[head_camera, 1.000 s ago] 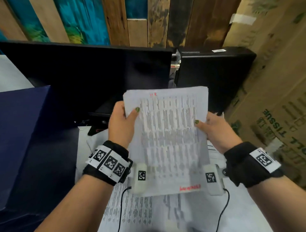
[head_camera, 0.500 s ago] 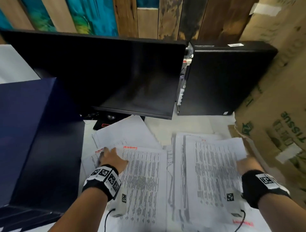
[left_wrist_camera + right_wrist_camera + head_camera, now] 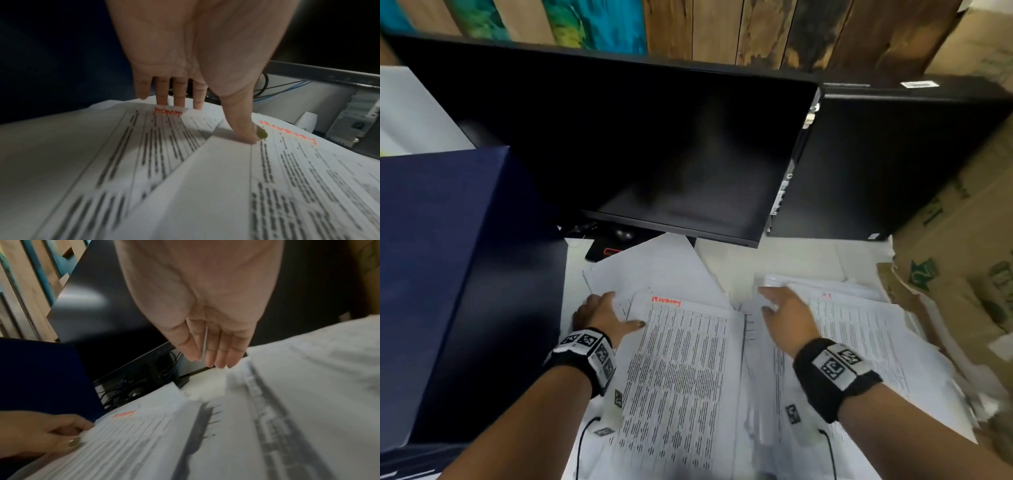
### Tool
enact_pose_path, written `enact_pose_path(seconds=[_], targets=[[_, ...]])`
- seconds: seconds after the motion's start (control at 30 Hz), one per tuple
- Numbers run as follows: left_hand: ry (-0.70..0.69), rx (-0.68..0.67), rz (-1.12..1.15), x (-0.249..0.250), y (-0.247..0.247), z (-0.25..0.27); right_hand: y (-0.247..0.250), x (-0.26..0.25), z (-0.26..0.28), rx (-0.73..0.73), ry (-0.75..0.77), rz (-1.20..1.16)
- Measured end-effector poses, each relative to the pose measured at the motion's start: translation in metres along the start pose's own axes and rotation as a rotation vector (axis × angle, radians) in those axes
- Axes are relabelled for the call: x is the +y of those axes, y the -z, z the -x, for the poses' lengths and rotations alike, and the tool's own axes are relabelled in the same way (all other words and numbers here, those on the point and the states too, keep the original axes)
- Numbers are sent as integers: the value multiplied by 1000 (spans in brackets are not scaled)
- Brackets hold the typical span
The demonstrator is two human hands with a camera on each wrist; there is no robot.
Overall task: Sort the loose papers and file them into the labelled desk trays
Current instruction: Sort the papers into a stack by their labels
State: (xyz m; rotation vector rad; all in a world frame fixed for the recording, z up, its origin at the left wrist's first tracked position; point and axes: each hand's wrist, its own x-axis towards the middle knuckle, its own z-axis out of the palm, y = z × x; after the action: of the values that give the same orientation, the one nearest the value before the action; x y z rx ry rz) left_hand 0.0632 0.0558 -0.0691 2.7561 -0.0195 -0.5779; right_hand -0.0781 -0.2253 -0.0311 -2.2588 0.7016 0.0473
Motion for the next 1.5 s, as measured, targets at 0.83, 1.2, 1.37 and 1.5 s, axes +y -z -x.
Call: enact_pose_path(seconds=[0.83,1.2,1.37,1.5], targets=[[-236,40,-20,-22,-16,44,-77,-70,-75,-380,-327,235],[-181,82,3,-32,-17,60,-84,-65,-58,-496,-197,46],[-190,89,-9,-36,-19,65,-77,-69,-39,-543,-189,20],[-165,146,-13,-37,-17,66,-66,-85,-31,-456,-34,-24]])
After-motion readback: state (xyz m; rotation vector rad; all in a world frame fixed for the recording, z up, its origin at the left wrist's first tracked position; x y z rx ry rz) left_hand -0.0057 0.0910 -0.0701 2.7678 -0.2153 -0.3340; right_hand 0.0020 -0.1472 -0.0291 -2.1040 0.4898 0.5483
